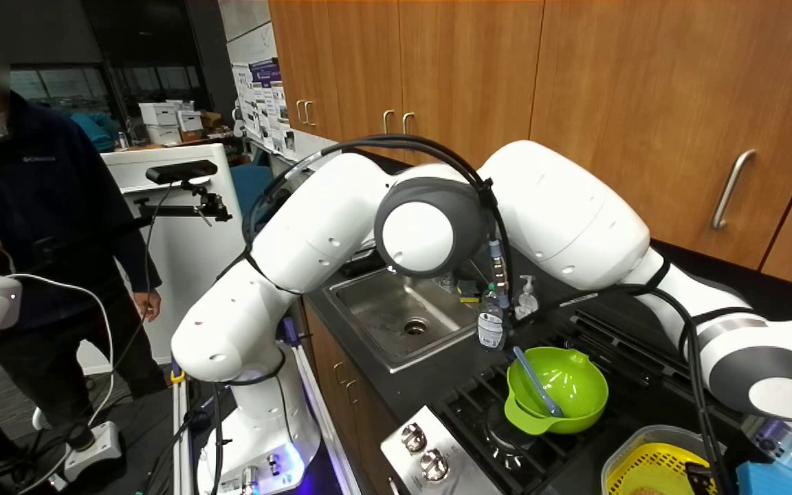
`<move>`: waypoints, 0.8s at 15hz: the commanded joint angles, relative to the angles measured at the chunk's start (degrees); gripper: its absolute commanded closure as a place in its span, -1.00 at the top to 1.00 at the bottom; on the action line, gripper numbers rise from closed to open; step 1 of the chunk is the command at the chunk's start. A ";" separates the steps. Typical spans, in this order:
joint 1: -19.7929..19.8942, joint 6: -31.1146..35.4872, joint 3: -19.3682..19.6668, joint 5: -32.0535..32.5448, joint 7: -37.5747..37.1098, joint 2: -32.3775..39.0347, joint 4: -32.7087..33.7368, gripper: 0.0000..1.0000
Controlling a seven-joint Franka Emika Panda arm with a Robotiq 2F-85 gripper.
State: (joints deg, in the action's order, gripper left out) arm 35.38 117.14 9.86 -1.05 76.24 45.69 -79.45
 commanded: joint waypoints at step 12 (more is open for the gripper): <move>1.88 0.84 -2.14 -9.48 -8.86 -2.95 -2.82 -0.98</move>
State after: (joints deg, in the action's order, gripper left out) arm 37.15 116.17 7.81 -8.48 69.97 45.57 -78.88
